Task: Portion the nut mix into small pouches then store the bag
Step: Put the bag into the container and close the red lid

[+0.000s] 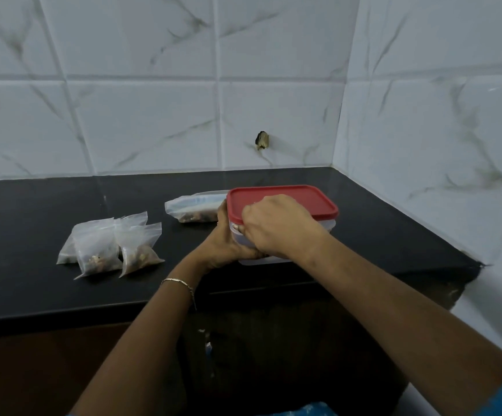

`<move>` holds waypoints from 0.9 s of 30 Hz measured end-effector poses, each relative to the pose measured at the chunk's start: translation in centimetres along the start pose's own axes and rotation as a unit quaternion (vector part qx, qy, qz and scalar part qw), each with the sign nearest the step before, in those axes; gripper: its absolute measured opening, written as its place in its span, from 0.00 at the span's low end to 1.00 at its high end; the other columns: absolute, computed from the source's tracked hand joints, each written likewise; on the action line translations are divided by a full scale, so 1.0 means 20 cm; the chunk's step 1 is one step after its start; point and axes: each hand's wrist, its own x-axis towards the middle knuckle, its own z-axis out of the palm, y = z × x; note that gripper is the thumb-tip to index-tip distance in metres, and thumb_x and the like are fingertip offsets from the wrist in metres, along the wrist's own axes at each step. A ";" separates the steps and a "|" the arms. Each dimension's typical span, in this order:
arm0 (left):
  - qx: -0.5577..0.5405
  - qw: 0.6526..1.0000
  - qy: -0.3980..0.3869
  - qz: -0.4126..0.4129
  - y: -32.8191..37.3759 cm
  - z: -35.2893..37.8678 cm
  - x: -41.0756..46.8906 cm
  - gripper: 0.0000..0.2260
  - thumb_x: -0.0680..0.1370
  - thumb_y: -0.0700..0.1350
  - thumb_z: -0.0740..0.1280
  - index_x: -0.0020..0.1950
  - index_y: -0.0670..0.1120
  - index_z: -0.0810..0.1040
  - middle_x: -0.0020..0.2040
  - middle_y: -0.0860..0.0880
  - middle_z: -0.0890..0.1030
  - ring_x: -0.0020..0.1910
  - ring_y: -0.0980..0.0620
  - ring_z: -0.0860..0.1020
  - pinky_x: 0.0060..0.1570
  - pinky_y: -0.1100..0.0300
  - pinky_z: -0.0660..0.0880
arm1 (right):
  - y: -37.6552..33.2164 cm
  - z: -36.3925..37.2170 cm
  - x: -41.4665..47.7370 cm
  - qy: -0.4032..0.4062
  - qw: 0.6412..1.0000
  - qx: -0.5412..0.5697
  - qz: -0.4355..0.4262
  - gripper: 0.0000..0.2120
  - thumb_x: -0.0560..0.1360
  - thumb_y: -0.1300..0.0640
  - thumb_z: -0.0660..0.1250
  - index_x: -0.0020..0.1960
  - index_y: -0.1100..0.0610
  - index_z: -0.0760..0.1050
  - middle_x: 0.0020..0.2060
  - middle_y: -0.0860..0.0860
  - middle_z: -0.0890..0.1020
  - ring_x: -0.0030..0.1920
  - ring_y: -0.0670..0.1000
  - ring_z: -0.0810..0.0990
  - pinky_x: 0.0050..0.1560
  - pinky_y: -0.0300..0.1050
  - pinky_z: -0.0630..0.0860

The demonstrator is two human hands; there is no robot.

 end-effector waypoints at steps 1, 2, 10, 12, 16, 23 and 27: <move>0.003 1.000 0.002 0.002 0.00 0.00 0.00 0.55 0.67 0.32 0.77 0.77 0.46 0.37 0.67 0.54 0.61 0.66 0.58 0.64 0.46 0.82 0.68 | 0.00 0.00 0.00 -0.006 1.000 -0.001 -0.005 0.20 0.83 0.49 0.50 0.49 0.59 0.78 0.44 0.53 0.82 0.37 0.52 0.71 0.38 0.49 0.74; 0.007 1.000 0.003 0.005 0.00 0.00 0.00 0.55 0.67 0.32 0.77 0.77 0.46 0.37 0.67 0.54 0.61 0.65 0.59 0.65 0.46 0.82 0.67 | 0.00 -0.01 0.00 -0.012 1.000 -0.002 -0.012 0.20 0.83 0.50 0.50 0.50 0.59 0.77 0.44 0.54 0.82 0.37 0.52 0.71 0.38 0.49 0.72; 0.051 0.999 -0.001 0.006 -0.02 -0.02 0.03 0.53 0.65 0.38 0.80 0.77 0.42 0.44 0.72 0.46 0.65 0.69 0.54 0.69 0.61 0.68 0.71 | 0.02 -0.06 0.01 -0.017 0.998 0.023 -0.057 0.11 0.80 0.57 0.53 0.58 0.60 0.70 0.38 0.53 0.74 0.33 0.53 0.67 0.32 0.46 0.63; 0.068 0.998 -0.004 0.005 -0.02 -0.01 0.03 0.55 0.64 0.41 0.80 0.77 0.43 0.44 0.72 0.51 0.62 0.68 0.58 0.66 0.66 0.66 0.68 | 0.04 -0.07 0.01 -0.004 0.998 0.036 -0.058 0.09 0.80 0.58 0.54 0.57 0.58 0.68 0.36 0.51 0.70 0.31 0.51 0.67 0.31 0.46 0.61; 0.062 0.998 -0.011 0.002 0.00 0.00 0.02 0.58 0.65 0.41 0.80 0.77 0.45 0.38 0.64 0.61 0.58 0.66 0.61 0.62 0.60 0.72 0.65 | 0.10 -0.08 0.02 0.036 0.998 0.039 -0.019 0.04 0.80 0.61 0.55 0.48 0.55 0.61 0.30 0.47 0.64 0.28 0.47 0.62 0.34 0.45 0.63; 0.016 0.999 -0.015 -0.032 -0.01 -0.01 -0.01 0.66 0.61 0.48 0.83 0.76 0.53 0.31 0.76 0.51 0.55 0.73 0.53 0.61 0.68 0.57 0.66 | 0.22 -0.11 0.05 0.136 0.982 0.107 0.080 0.09 0.83 0.55 0.53 0.55 0.60 0.68 0.34 0.53 0.72 0.30 0.54 0.66 0.30 0.47 0.58; 0.000 0.999 -0.021 -0.034 -0.01 -0.01 0.00 0.65 0.61 0.46 0.83 0.76 0.55 0.32 0.73 0.50 0.61 0.70 0.52 0.65 0.67 0.56 0.69 | 0.40 -0.19 0.06 0.245 0.931 0.154 0.221 0.12 0.83 0.53 0.53 0.55 0.62 0.68 0.44 0.63 0.80 0.39 0.62 0.75 0.37 0.49 0.61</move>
